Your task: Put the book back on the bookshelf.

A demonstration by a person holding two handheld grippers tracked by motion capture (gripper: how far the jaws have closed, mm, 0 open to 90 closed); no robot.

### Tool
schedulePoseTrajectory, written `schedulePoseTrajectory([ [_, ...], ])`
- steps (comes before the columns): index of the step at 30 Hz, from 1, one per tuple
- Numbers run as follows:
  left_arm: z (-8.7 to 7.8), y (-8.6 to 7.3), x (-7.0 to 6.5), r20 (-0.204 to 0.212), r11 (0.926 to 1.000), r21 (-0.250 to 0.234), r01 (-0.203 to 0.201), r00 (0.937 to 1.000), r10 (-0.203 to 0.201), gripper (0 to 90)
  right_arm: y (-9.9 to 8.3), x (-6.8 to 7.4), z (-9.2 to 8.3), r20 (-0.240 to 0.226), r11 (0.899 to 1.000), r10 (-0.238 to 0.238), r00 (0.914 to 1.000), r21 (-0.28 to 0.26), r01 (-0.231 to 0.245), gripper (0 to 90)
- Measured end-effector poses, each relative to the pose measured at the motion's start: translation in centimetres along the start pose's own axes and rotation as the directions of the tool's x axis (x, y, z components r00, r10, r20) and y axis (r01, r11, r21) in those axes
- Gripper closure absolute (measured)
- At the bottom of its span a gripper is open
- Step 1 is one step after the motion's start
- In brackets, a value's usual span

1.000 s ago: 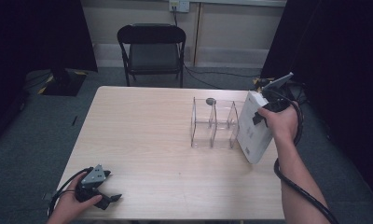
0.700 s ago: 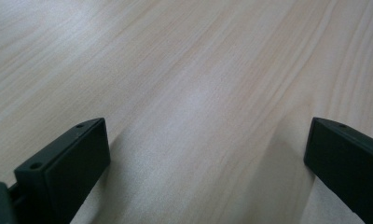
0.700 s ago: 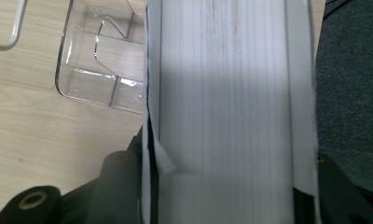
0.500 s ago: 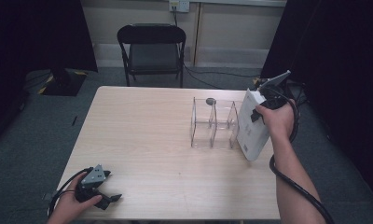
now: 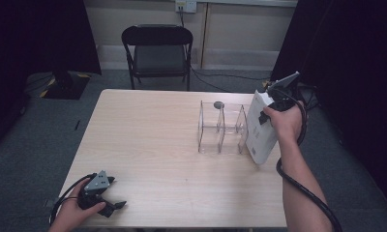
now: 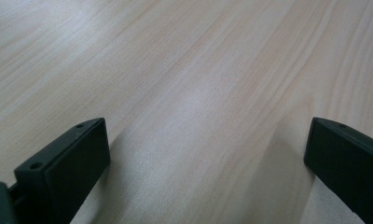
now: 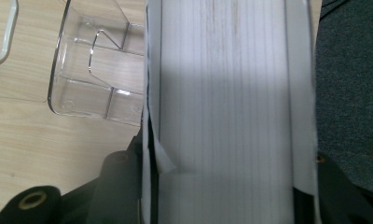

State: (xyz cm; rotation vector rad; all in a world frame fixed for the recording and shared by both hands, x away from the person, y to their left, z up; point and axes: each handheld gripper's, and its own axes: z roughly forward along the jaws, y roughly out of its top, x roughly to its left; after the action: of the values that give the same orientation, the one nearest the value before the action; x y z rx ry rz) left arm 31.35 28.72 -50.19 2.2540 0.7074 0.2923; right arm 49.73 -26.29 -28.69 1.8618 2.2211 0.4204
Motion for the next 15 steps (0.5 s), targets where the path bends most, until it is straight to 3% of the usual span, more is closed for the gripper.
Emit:
schedulePoseTrajectory([
  [15, -0.01, 0.0, 0.0, 0.001, 1.0, 0.0, 0.0, 1.0, 0.0, 0.0, 0.54, 0.26, 0.96, 0.011, 1.0, 0.025, 0.9996, -0.014, -0.025, 53.1],
])
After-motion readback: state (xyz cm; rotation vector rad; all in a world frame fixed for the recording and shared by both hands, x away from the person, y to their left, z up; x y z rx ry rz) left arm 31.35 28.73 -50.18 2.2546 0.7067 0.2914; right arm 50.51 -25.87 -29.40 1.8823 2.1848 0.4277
